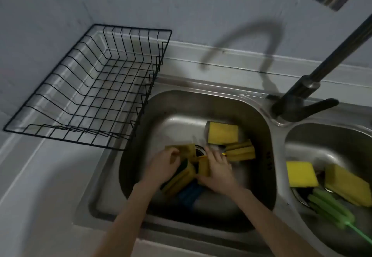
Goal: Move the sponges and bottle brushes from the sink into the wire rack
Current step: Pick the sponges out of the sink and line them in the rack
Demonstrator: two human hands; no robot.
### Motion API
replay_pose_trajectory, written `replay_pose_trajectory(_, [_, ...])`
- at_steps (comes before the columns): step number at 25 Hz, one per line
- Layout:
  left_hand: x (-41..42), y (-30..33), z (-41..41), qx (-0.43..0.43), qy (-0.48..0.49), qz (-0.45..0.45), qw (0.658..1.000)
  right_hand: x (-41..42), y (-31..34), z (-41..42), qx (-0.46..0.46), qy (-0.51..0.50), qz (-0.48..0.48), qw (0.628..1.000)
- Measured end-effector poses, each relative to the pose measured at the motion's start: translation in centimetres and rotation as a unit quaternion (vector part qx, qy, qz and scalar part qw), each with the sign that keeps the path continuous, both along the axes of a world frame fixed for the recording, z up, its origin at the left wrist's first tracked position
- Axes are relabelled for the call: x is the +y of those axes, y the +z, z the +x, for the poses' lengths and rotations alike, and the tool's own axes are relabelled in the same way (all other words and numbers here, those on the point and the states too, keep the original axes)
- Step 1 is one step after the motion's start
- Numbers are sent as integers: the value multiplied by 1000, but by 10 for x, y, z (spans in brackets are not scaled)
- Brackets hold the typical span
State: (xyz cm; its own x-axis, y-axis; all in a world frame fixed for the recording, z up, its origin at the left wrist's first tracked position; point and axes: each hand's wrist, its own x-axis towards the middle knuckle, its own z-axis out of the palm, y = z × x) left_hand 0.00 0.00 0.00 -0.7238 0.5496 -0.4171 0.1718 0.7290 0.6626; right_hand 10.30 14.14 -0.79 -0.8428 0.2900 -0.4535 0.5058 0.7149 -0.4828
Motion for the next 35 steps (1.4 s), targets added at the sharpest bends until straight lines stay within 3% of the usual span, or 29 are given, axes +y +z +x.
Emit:
replay_pose_trajectory(7, [10,-27,6,-71,-74,-60,993,7,-20,-9,-114,106,39,987])
replay_pose_trajectory(16, [12,-18,12,-125,-118,-60,983,4,-23,1,-97,62,30,993])
replay_pose_trajectory(19, [8,-19,16,-99,-128,-74,984,6,-18,4,-89,23,25,995])
replay_pose_trajectory(26, [9,9,18,-27,-52,14,998,13,12,18,27,-120,27,992])
replay_pose_trajectory(30, [9,34,18,1,-44,57,997,19,32,20,105,-214,-13,971])
replay_pose_trajectory(35, [7,73,26,79,-46,98,991,20,61,27,201,-252,-58,945])
